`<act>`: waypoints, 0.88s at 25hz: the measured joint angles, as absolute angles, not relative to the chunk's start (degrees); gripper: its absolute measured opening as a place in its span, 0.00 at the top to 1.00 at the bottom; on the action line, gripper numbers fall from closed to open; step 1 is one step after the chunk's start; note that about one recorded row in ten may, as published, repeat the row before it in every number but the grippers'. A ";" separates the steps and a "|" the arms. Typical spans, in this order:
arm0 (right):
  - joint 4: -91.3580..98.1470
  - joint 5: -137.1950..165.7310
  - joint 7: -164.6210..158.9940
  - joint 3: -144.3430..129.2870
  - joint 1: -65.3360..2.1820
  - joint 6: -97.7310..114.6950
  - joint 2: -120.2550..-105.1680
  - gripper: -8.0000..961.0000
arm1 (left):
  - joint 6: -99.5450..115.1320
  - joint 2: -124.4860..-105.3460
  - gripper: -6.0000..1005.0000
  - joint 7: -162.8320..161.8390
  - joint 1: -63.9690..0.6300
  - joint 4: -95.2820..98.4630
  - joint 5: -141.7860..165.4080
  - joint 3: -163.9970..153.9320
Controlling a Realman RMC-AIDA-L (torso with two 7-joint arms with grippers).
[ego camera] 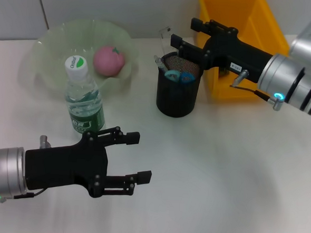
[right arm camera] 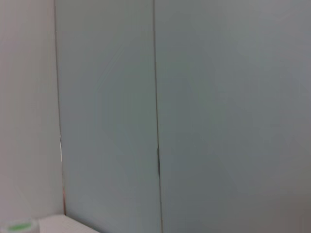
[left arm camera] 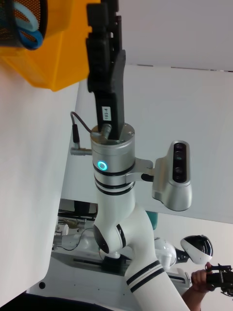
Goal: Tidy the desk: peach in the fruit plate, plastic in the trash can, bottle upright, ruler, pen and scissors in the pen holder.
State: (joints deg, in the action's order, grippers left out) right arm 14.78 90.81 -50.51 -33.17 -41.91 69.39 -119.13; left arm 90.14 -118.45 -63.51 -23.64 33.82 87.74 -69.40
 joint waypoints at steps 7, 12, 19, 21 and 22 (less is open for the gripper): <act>29.45 95.82 -76.47 -45.73 -34.49 84.99 -115.60 0.22 | 90.59 -117.27 0.17 -67.90 -24.18 34.14 88.21 -69.07; 30.40 103.00 -82.48 -46.80 -34.35 93.24 -111.41 0.22 | 91.41 -116.28 0.17 -70.19 -24.67 34.19 88.30 -69.08; 30.38 111.75 -83.61 -47.05 -35.71 96.97 -110.21 0.22 | 92.56 -115.07 0.17 -73.70 -25.90 33.87 88.33 -69.02; 30.17 114.03 -83.64 -47.07 -36.26 97.08 -110.31 0.22 | 92.70 -114.69 0.17 -75.10 -26.36 33.70 88.33 -68.66; 30.10 115.08 -83.63 -47.08 -36.50 97.20 -110.53 0.22 | 92.70 -114.57 0.17 -75.48 -26.54 33.67 88.34 -68.60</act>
State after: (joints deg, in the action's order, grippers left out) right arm 30.10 115.08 -83.63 -47.08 -36.50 97.20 -110.53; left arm 92.70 -114.57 -75.48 -26.54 33.67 88.34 -68.61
